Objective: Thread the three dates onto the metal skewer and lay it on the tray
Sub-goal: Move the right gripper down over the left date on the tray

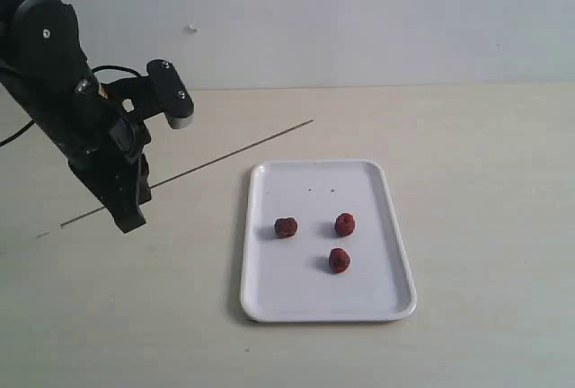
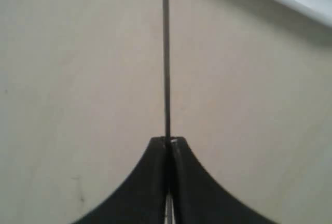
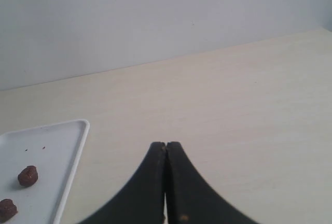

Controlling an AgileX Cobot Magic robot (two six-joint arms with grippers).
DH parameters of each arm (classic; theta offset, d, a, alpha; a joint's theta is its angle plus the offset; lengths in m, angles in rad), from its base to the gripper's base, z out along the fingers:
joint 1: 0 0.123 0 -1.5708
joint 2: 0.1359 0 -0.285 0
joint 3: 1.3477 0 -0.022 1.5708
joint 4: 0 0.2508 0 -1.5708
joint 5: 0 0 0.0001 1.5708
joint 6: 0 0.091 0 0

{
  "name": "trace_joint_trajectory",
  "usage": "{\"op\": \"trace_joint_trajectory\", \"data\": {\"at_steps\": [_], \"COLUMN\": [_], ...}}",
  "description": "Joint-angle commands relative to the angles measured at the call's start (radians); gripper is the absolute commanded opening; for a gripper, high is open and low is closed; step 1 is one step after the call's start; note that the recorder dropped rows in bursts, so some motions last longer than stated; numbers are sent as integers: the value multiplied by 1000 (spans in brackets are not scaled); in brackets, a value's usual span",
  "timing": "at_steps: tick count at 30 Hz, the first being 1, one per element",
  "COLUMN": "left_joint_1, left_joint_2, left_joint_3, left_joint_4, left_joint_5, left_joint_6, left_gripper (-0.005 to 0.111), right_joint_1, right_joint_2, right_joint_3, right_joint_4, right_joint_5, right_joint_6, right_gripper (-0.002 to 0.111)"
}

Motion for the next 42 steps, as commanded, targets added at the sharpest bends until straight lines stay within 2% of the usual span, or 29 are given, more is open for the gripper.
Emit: {"op": "trace_joint_trajectory", "data": {"at_steps": [1,8,11,13,15,18,19,21,23,27,30,33,38,42], "left_joint_1": [3,-4,-4,-4,-4,-1,15,49,94,176,183,183,183,183], "left_joint_2": [-14,-14,-14,-14,-14,-14,-14,-14,-14,-14,-14,-14,-14,-14], "left_joint_3": [3,3,3,3,3,3,3,3,3,3,3,3,3,3], "left_joint_4": [0,-13,-11,-9,-38,-58,-56,-65,-95,-243,-365,-378,-363,-332], "left_joint_5": [-60,-81,-45,-49,-47,36,58,59,65,67,73,86,97,150], "left_joint_6": [154,182,253,336,344,350,350,350,350,386,467,491,491,491], "left_gripper": [0,0,0,0,0,0,0,0,0,0,0,0,0,0], "right_joint_1": [-6,-6,-6,-6,-6,-6,-6,-6,-6,-6,-6,-6,-6,-6], "right_joint_2": [-5,-5,-5,-5,-5,-5,-5,-5,8,285,521,753,1080,1336], "right_joint_3": [5,5,5,5,5,5,5,5,-17,-220,-396,-558,-847,-1097], "right_joint_4": [-5,-15,-63,-95,-80,-47,6,10,45,228,222,222,219,234], "right_joint_5": [-13,-13,-64,-207,-324,-441,-551,-736,-832,-725,-618,-475,-70,323], "right_joint_6": [-3,-5,-5,-7,-2,16,76,50,48,-147,-135,-135,-241,-431], "right_gripper": [0,0,0,0,0,0,0,0,0,0,0,0,0,0]}}
